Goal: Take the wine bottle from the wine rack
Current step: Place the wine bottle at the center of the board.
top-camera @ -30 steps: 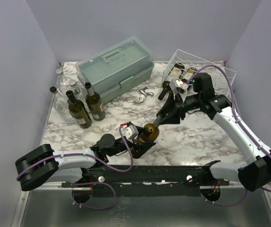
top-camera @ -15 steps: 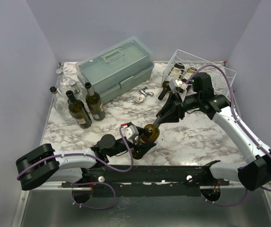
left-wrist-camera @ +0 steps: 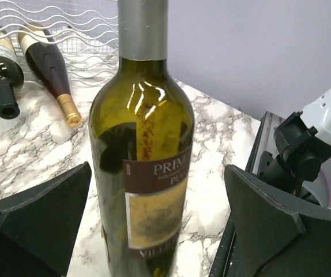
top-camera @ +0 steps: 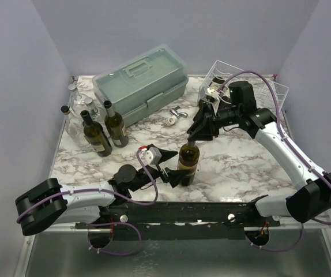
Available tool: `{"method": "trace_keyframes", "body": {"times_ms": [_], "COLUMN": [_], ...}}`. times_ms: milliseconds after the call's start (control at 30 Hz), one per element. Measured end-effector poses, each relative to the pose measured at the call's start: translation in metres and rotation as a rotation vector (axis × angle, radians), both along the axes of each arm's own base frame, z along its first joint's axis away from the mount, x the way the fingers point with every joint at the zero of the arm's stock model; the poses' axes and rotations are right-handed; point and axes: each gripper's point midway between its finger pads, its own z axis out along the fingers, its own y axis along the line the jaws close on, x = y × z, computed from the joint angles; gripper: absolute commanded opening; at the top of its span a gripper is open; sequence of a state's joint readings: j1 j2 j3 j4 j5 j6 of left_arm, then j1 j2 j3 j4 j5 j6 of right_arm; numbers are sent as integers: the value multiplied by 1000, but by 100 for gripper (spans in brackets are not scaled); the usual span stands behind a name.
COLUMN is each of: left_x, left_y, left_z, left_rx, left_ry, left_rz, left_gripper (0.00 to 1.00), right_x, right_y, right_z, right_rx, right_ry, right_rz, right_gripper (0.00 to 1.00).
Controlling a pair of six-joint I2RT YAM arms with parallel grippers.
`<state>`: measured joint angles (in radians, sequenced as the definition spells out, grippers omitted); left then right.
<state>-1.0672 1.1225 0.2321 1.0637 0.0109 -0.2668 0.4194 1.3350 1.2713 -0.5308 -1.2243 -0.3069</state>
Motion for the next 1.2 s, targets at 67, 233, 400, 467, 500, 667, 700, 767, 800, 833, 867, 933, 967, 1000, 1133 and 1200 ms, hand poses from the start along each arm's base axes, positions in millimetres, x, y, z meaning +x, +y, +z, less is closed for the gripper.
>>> {"method": "trace_keyframes", "body": {"times_ms": [67, 233, 400, 467, 500, 667, 700, 767, 800, 833, 867, 933, 967, 1000, 1133, 1200], "left_x": [1, 3, 5, 6, 7, 8, 8, 6, 5, 5, 4, 2, 1, 0, -3, -5], "left_y": [3, 13, 35, 45, 51, 88, 96, 113, 119, 125, 131, 139, 143, 146, 155, 161], "left_z": [4, 14, 18, 23, 25, 52, 57, 72, 78, 81, 83, 84, 82, 80, 69, 67], "left_rx": [-11, -22, 19, 39, 51, 58, 63, 50, 48, 50, 56, 64, 73, 82, 107, 103], "left_ry": [0, -3, 31, 48, 61, 101, 110, 117, 120, 125, 133, 148, 156, 166, 195, 203], "left_rz": [13, 50, 113, 142, 160, 254, 273, 309, 324, 337, 350, 368, 376, 382, 400, 410], "left_gripper": [99, 99, 99, 99, 99, 99, 99, 99, 99, 99, 99, 99, 99, 99, 99, 99], "right_x": [6, 22, 43, 52, 55, 69, 71, 77, 78, 81, 83, 88, 90, 93, 106, 114], "right_y": [1, 4, 12, 16, 19, 47, 53, 66, 73, 79, 85, 97, 102, 107, 126, 136], "right_z": [-1, 4, 21, 26, 27, 22, 20, 13, 9, 6, 3, -3, -5, -7, -6, -2], "right_rx": [-8, -23, -29, -34, -37, -75, -85, -105, -116, -126, -135, -149, -155, -158, -160, -151], "right_ry": [-5, -32, -85, -105, -112, -134, -136, -139, -141, -144, -148, -160, -164, -168, -182, -189], "right_rz": [-15, -53, -91, -105, -108, -116, -116, -119, -119, -122, -126, -140, -147, -155, -200, -223], "right_gripper": [0, 0, 0, 0, 0, 0, 0, 0, 0, 0, 0, 0, 0, 0, 0, 0]}}
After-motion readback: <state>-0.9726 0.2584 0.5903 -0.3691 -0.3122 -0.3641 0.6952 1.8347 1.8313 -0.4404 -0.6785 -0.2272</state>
